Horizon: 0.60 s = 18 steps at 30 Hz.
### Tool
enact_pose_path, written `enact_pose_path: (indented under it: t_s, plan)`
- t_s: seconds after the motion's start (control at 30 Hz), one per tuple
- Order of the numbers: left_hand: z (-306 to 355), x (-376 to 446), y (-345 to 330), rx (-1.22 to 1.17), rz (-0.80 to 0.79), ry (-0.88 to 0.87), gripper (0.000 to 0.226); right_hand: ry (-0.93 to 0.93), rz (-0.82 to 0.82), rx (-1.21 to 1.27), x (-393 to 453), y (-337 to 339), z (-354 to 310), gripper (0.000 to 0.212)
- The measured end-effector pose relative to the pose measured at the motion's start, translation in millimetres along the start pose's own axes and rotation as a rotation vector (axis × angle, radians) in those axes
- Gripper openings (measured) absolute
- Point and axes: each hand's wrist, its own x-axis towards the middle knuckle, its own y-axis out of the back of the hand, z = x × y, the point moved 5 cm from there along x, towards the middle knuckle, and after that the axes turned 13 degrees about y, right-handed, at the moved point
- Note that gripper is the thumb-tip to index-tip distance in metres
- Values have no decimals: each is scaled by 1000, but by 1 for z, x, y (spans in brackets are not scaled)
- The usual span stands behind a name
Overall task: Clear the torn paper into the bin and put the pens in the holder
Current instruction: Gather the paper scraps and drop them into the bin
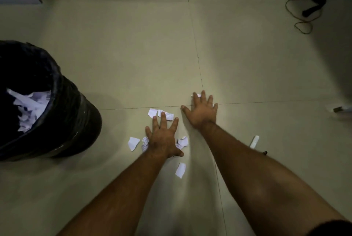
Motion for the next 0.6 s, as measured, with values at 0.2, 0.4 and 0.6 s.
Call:
enact_pose_path:
  t_s: [0.2,0.4,0.6]
  plan:
    - [3,-5,4,-27,-14,-7,125,161,134,147,-75,-30,-35,69]
    - [-16,-24,3,-66,122,-118,90,171,191,372,-115,-42,-42,54]
    - [-47,-23,47,-294,452,-90,41,102,227,503,-132,-48,-49,57]
